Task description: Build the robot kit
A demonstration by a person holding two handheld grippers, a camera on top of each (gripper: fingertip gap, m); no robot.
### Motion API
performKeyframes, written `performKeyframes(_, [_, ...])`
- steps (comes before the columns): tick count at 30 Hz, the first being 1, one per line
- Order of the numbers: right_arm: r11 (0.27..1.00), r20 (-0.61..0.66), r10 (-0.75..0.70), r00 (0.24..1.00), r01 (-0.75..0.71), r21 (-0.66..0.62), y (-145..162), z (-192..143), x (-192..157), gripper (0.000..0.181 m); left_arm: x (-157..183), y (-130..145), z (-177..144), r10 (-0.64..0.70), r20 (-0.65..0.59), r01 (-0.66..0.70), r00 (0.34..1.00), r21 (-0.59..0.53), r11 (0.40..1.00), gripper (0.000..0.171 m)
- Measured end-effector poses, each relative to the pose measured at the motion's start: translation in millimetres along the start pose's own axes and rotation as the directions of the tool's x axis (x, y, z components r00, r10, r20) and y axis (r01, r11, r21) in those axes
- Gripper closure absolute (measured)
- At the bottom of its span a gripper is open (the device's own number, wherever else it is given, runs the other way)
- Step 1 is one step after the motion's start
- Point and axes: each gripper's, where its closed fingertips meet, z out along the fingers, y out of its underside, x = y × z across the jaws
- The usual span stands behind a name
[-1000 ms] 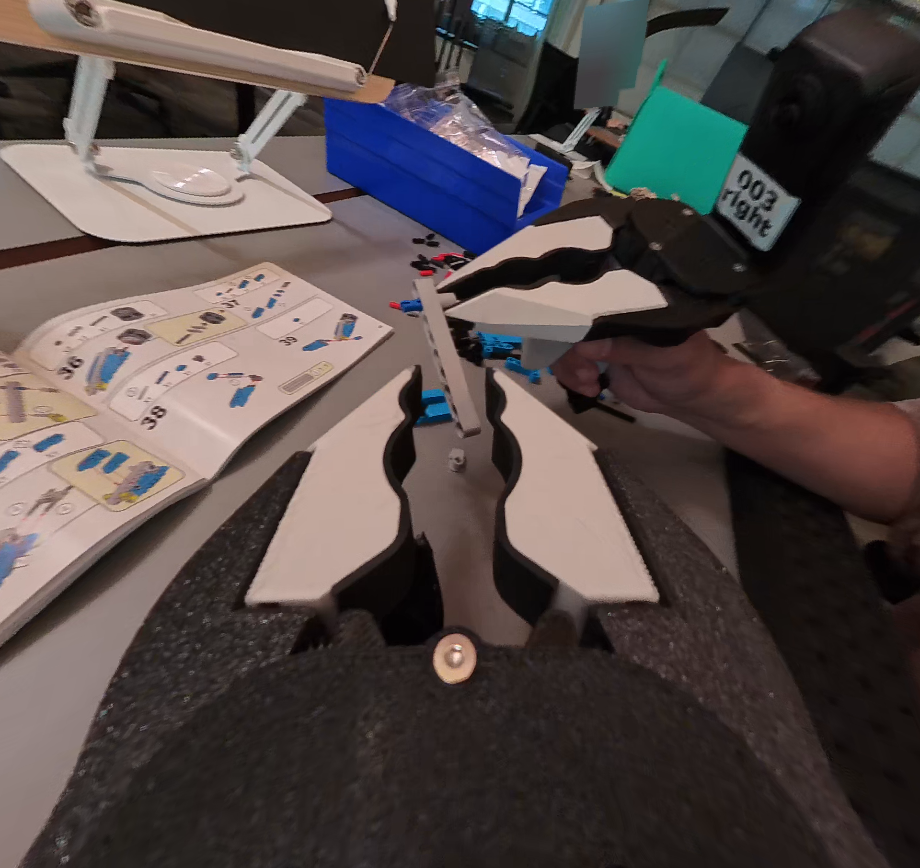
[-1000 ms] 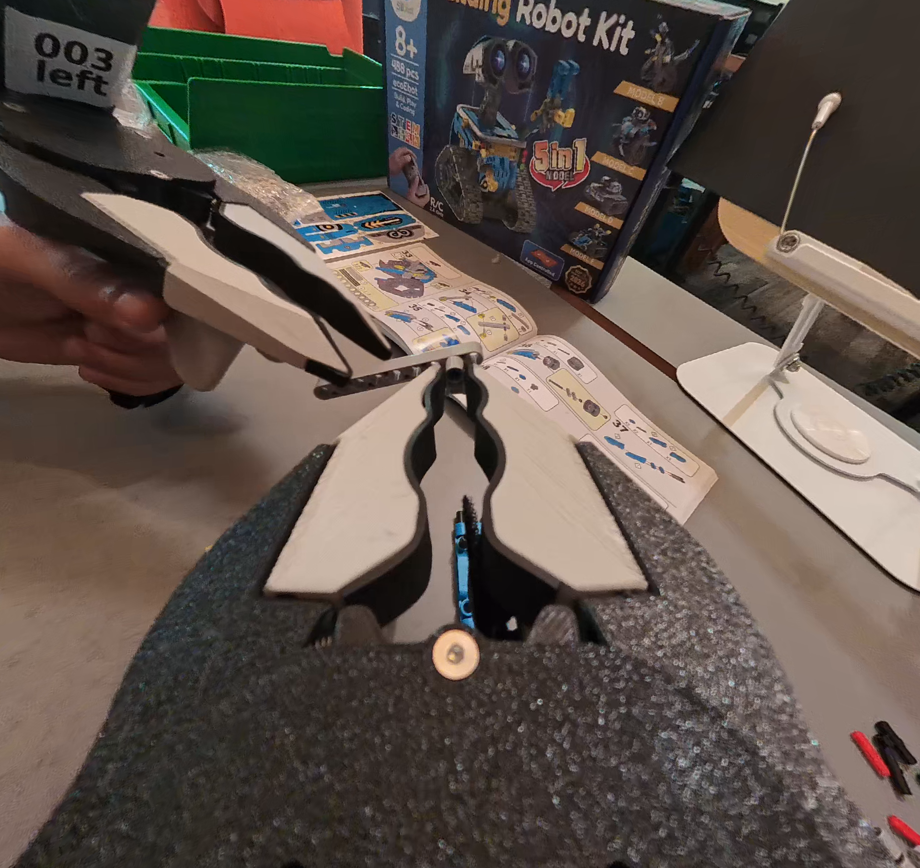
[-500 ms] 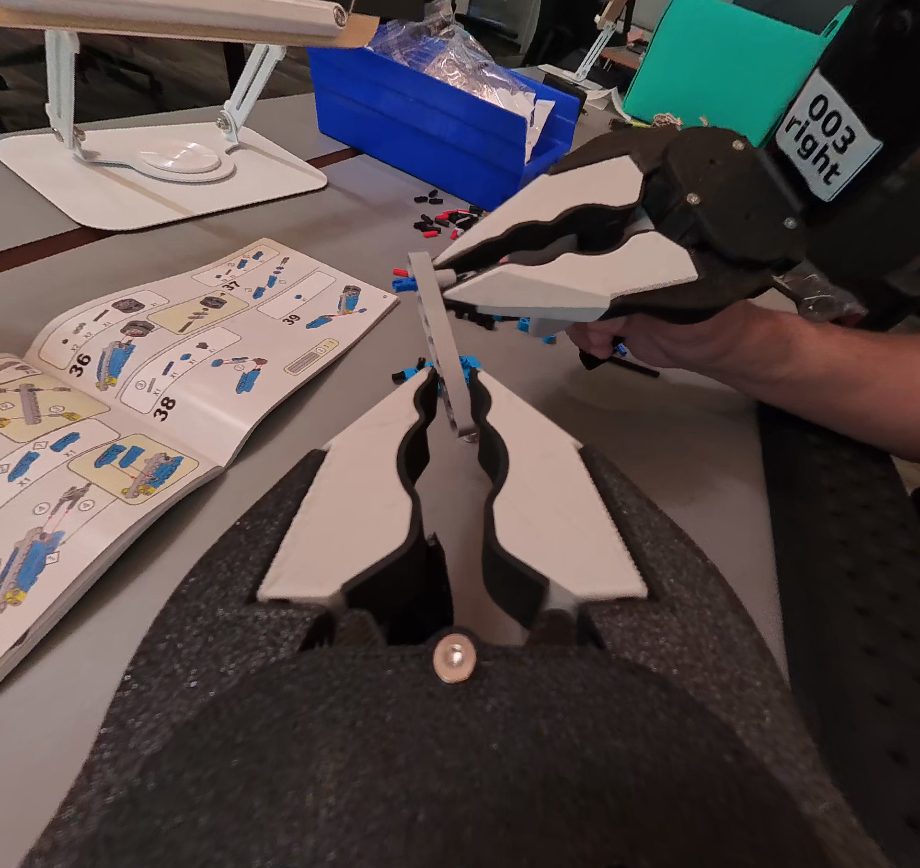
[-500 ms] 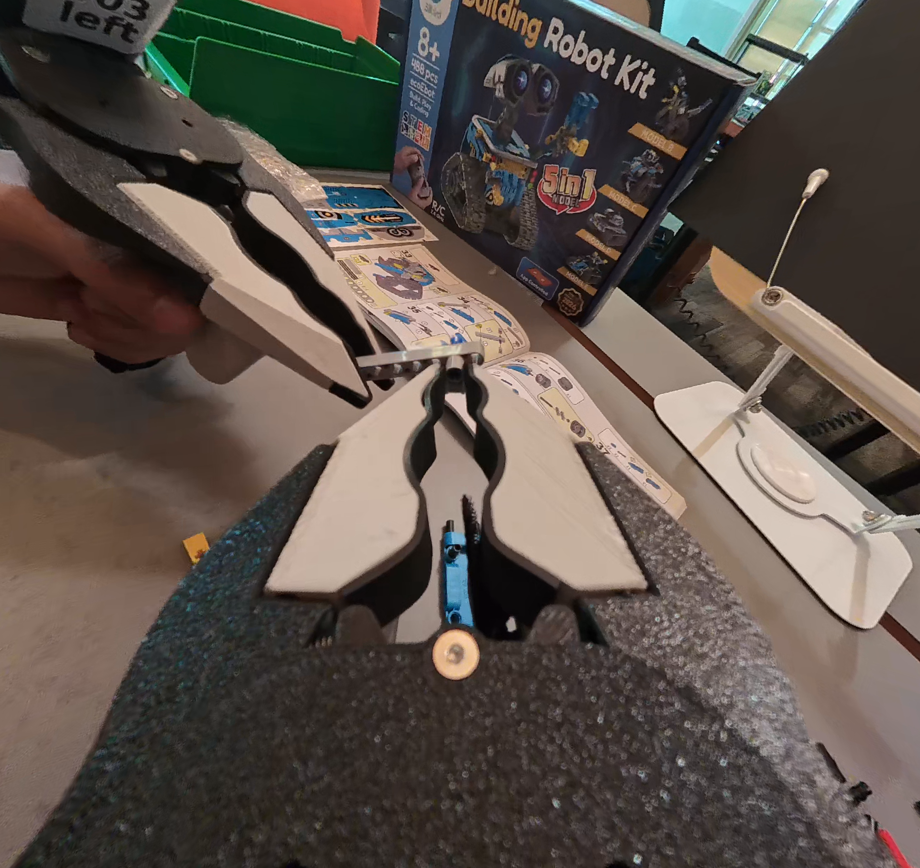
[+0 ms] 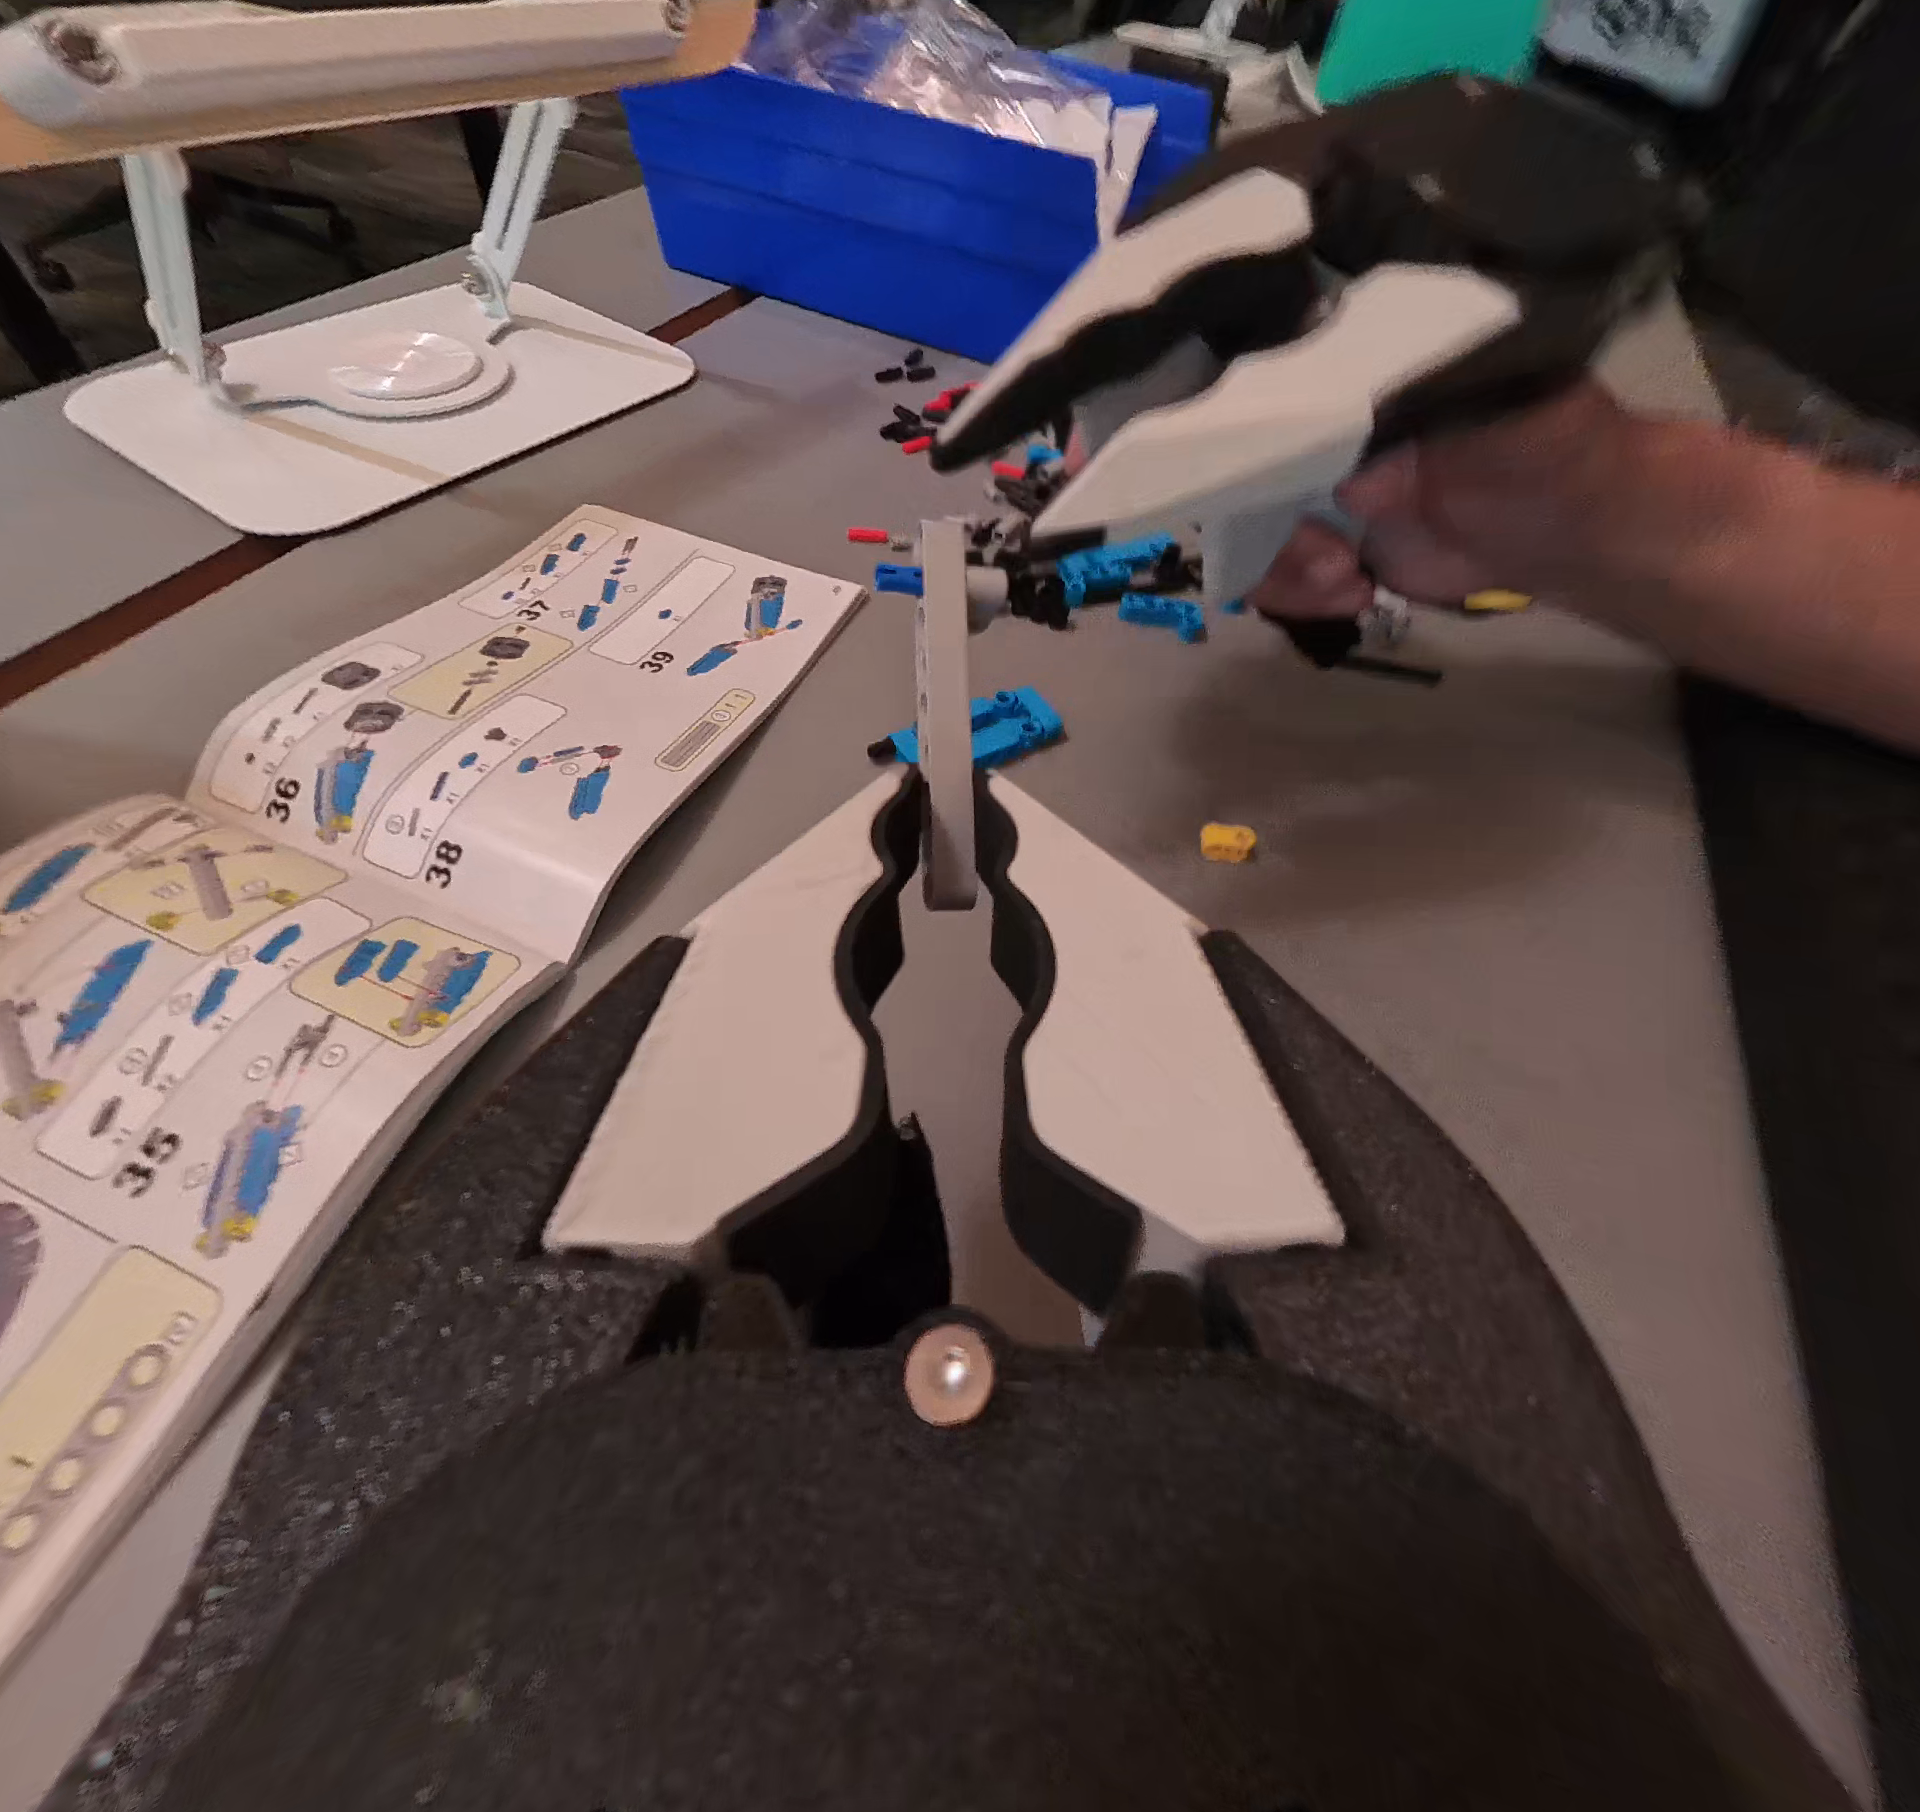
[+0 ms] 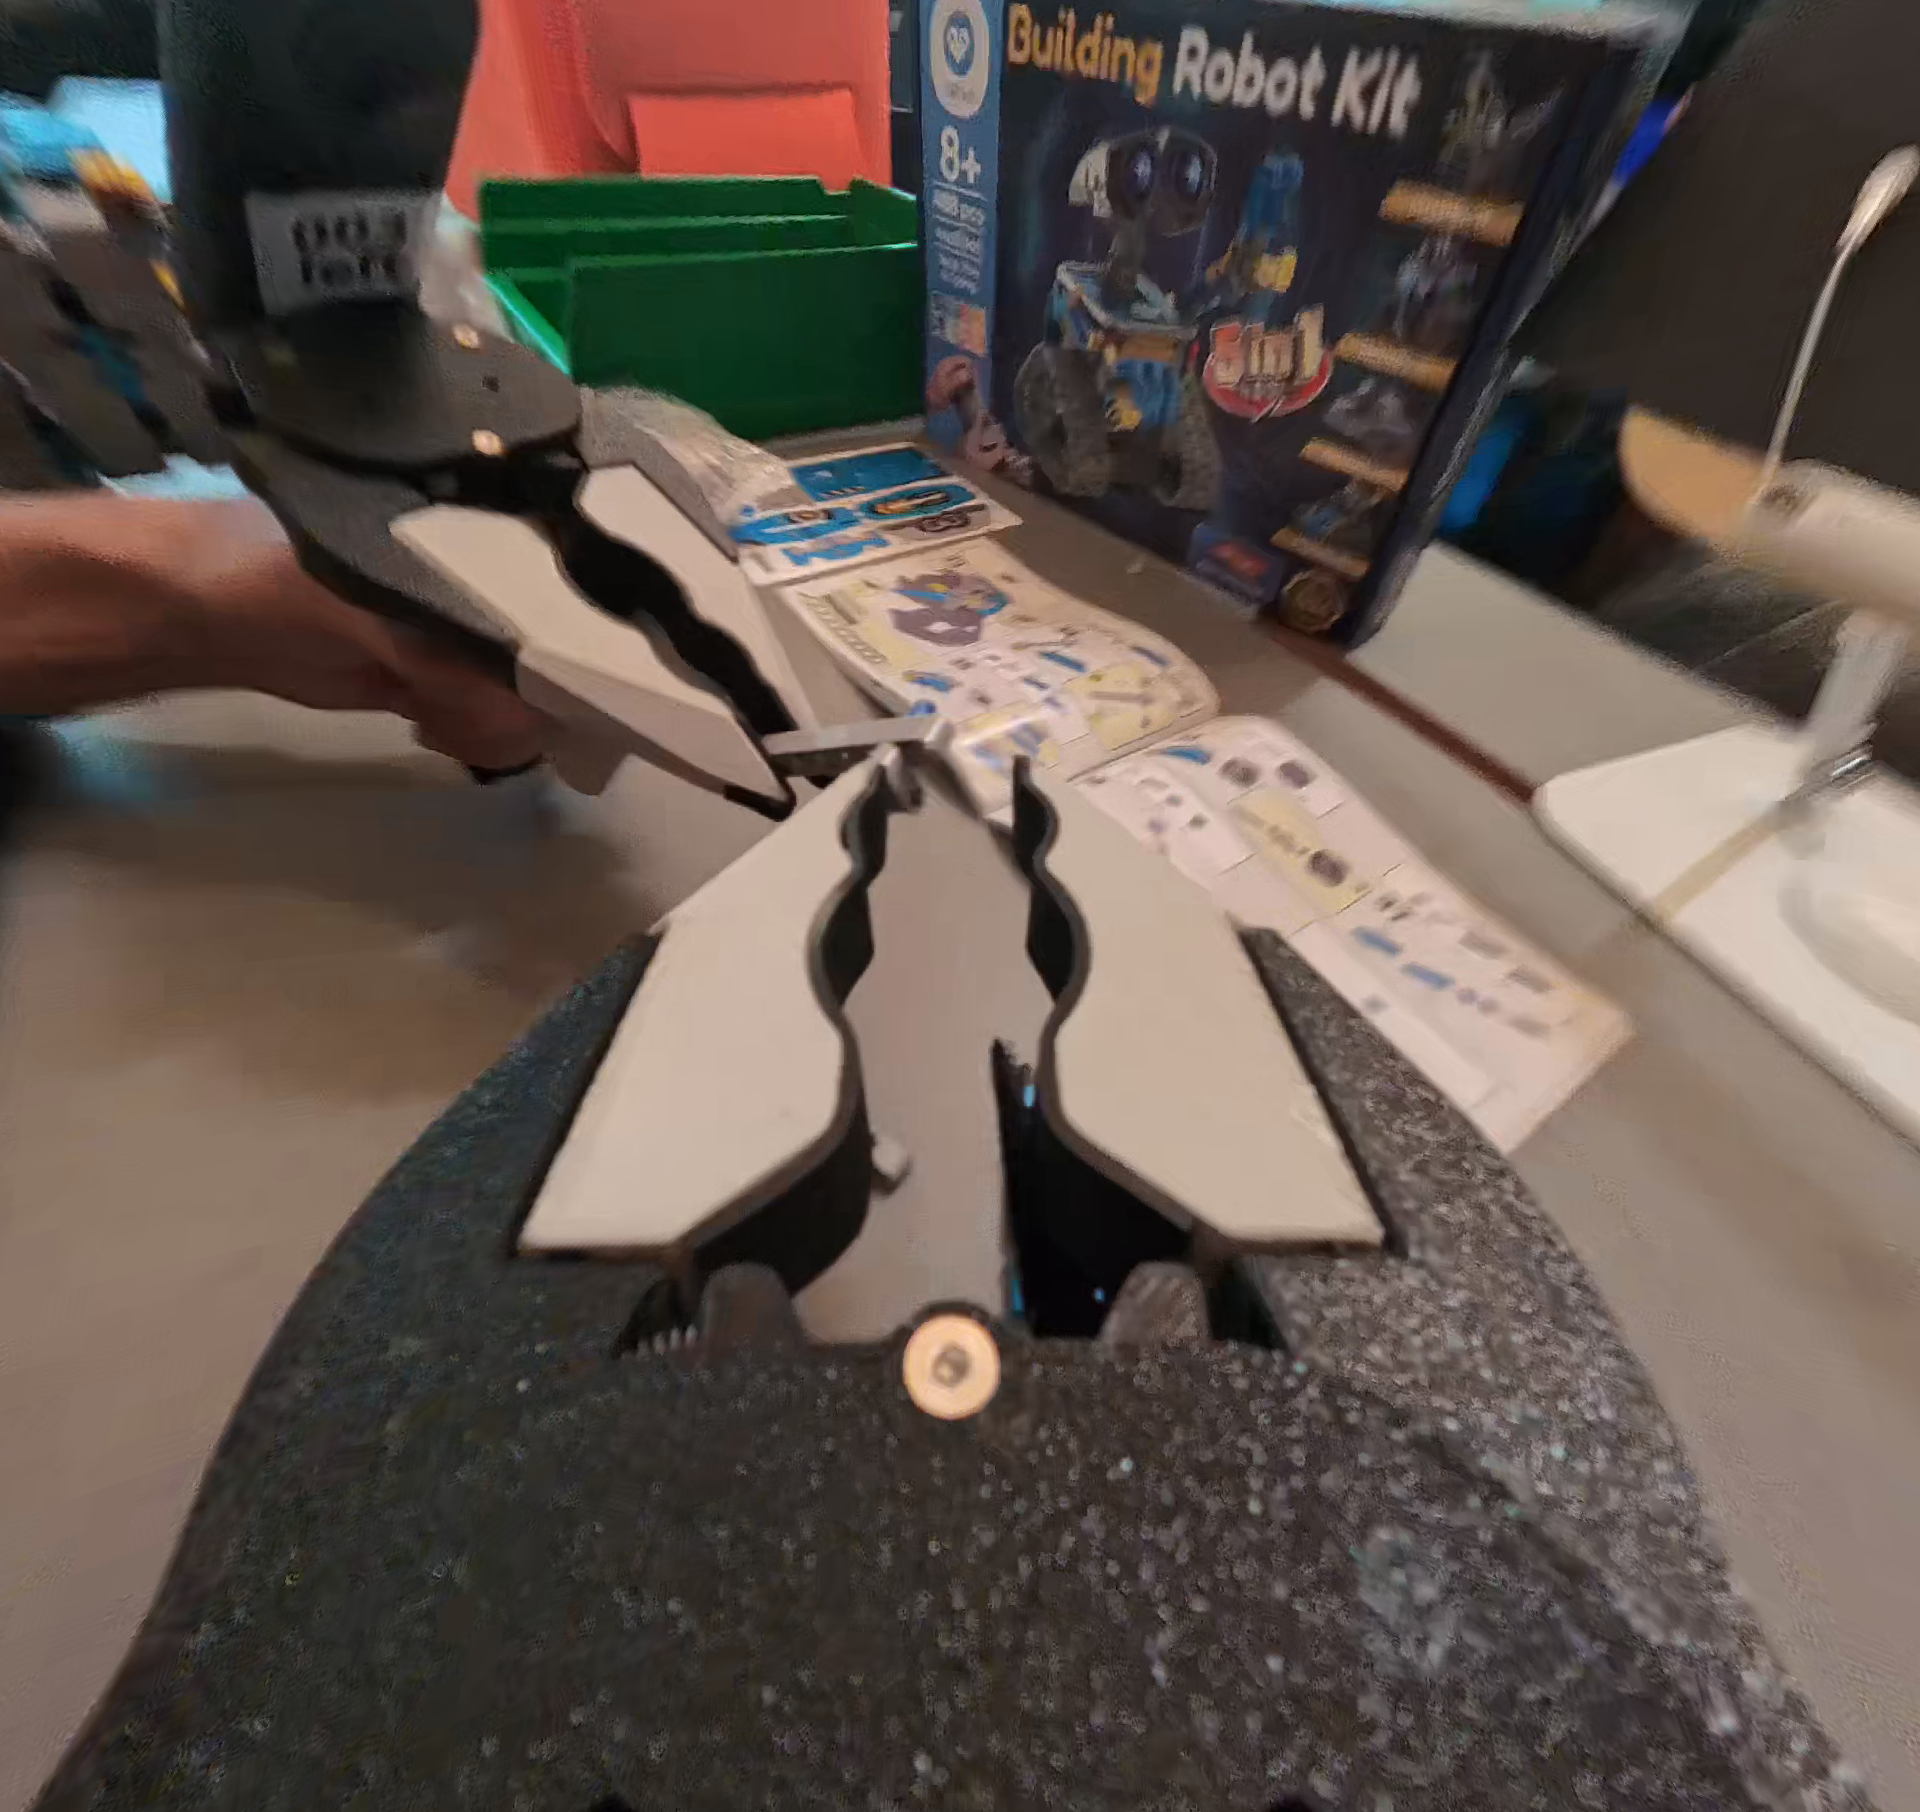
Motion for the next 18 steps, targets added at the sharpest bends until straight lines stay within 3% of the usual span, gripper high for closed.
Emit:
performKeyframes(2, [0.977, 0.151, 0.212, 0.966, -0.208, -0.042, 6, -5, -2, 0.148, 5, 0, -1, 0.083, -0.013, -0.083, 0.996, 0.004, 0.997, 0.163])
performKeyframes(4, [0.923, 0.283, 0.38, 0.881, -0.381, -0.056, 3, -9, -6, 0.15, 15, -2, -1, 0.152, -0.039, -0.151, 0.988, 0.016, 0.988, 0.163])
performKeyframes(6, [0.894, 0.393, 0.433, 0.811, -0.442, -0.072, -1, -13, -17, 0.161, 20, -3, -1, 0.215, -0.036, -0.215, 0.976, 0.023, 0.976, 0.163])
performKeyframes(13, [0.907, 0.438, 0.41, 0.8, -0.409, -0.101, 0, -14, -30, 0.172, 19, -4, 5, 0.384, 0.081, -0.386, 0.92, 0.007, 0.922, 0.163])
performKeyframes(15, [0.897, 0.405, 0.433, 0.806, -0.431, -0.101, 3, -9, -25, 0.173, 1, -7, 4, 0.357, 0.182, -0.36, 0.916, -0.016, 0.933, 0.161])
performKeyframes(18, [0.842, 0.333, 0.53, 0.78, -0.53, -0.097, 11, 6, -15, 0.174, -34, -14, -5, 0.194, 0.367, -0.204, 0.91, -0.01, 0.979, 0.146])
